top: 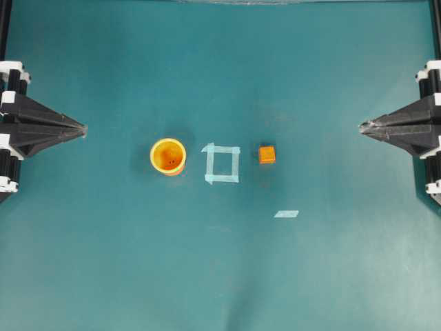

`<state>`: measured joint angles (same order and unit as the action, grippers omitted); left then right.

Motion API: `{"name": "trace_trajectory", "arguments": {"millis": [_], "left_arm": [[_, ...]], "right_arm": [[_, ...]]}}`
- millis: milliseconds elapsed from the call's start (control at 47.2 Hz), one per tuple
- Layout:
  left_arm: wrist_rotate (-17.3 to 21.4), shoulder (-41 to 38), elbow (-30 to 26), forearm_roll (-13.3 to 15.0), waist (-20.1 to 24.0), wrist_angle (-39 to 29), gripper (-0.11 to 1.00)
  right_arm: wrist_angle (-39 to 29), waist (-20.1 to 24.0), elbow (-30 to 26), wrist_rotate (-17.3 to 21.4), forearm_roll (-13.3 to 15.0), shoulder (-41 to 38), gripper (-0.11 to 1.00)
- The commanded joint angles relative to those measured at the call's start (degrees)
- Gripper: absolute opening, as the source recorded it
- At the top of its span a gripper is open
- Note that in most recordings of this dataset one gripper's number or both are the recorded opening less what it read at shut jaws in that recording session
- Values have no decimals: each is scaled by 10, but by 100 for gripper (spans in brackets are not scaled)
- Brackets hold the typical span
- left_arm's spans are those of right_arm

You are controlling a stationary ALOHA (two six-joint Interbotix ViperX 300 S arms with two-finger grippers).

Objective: Move the block backward with right arm.

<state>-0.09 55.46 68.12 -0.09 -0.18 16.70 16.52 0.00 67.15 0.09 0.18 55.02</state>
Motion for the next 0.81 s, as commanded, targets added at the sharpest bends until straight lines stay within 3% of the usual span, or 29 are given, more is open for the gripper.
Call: {"name": "trace_trajectory", "arguments": {"millis": [0, 233, 784], "left_arm": [[6, -2, -18, -9, 4, -25, 0], [4, 8, -21, -9, 5, -48, 0], [-4, 4, -22, -9, 5, -49, 0]], "right_arm": [[2, -1, -11, -4, 0, -2, 0], [-52, -1, -27, 0, 2, -7, 0], [-54, -5, -37, 1, 1, -15, 3]]}}
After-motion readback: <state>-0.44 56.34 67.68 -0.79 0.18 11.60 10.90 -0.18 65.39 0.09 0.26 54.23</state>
